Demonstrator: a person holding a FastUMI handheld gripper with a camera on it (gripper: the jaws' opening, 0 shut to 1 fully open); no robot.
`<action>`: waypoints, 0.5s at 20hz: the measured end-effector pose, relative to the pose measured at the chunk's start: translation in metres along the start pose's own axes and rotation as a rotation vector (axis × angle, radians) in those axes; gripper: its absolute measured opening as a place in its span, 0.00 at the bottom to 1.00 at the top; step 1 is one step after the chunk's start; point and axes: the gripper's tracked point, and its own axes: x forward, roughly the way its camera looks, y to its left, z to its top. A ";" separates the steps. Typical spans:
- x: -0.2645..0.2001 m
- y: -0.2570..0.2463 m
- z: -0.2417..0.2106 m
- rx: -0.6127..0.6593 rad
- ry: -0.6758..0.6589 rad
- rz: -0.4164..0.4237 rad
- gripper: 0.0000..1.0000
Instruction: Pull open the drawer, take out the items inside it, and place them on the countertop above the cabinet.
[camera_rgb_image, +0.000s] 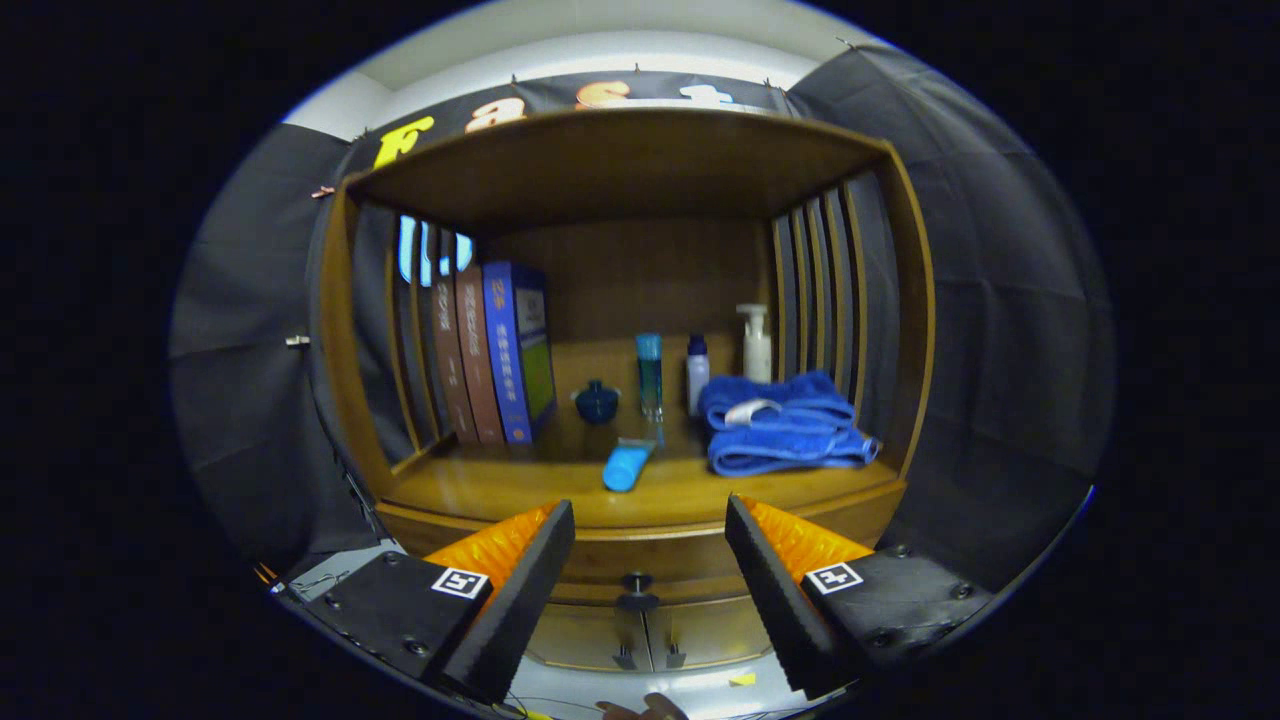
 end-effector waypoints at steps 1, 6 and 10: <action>-0.010 0.003 0.016 -0.005 -0.029 0.007 0.99; -0.058 0.017 0.074 -0.027 -0.126 0.038 0.99; -0.089 0.024 0.097 -0.027 -0.150 0.056 0.99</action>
